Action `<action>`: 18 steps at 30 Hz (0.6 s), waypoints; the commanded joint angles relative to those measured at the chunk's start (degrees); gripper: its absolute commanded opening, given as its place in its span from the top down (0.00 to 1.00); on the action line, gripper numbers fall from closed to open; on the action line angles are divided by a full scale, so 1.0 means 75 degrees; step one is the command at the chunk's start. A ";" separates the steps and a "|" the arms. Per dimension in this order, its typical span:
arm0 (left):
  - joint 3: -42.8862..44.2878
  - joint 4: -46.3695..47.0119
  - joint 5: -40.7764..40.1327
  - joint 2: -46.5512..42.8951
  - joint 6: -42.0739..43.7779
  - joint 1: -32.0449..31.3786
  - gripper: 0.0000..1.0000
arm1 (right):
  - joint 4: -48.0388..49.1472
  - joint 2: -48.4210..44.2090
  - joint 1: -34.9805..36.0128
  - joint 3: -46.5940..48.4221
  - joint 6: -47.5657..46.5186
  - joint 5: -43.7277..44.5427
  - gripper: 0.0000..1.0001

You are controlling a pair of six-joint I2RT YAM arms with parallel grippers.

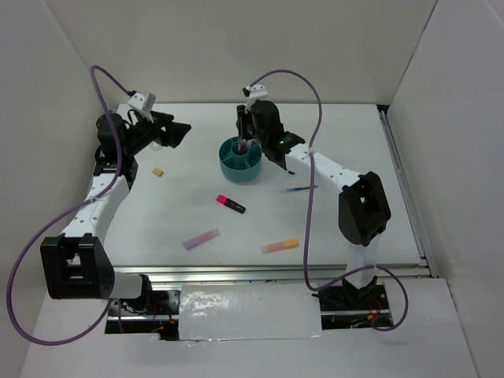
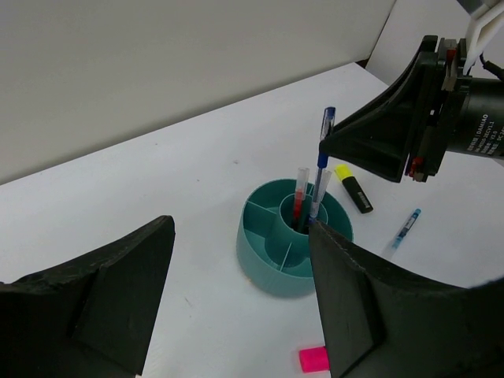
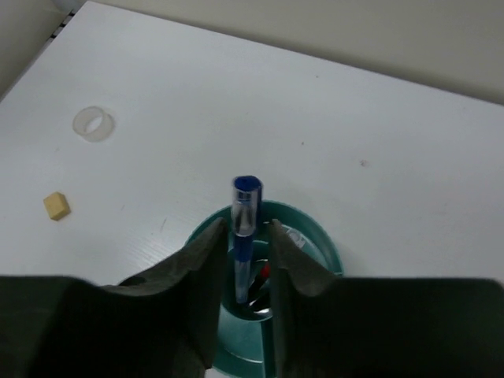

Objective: Sort the stationery into containers
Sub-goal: Place the stationery into the container

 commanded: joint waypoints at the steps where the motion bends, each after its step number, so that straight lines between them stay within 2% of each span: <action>1: -0.0005 0.0347 0.0224 0.0068 0.0092 0.0015 0.19 | -0.0090 -0.0139 0.0117 -0.0066 0.0109 -0.0184 0.61; 2: 0.0006 0.0312 0.0224 0.0080 0.0116 0.0015 0.19 | -0.0149 -0.0185 0.0118 -0.0054 0.0156 -0.0254 0.55; 7: 0.0135 0.0113 0.0165 0.0080 0.0209 -0.0078 0.19 | -0.0582 -0.0478 0.0094 0.0179 0.0203 -0.0267 0.43; 12: 0.0778 -0.0658 0.0166 0.0173 0.0853 -0.0255 0.19 | -0.1542 -0.1274 -0.0396 0.0636 0.0437 -0.0582 0.43; 15: 0.1598 -0.1818 -0.0044 0.0523 0.1835 -0.1305 0.20 | -0.2257 -0.1942 -0.1062 0.0813 0.0496 -0.1107 0.44; 17: 0.2276 -0.3221 -0.0174 0.0840 0.2551 -0.1729 0.20 | -0.2748 -0.2479 -0.1532 0.0720 0.0391 -0.1390 0.44; 18: 0.3162 -0.3749 -0.0128 0.1329 0.2751 -0.2149 0.19 | -0.2890 -0.2668 -0.1767 0.0499 0.0298 -0.1867 0.44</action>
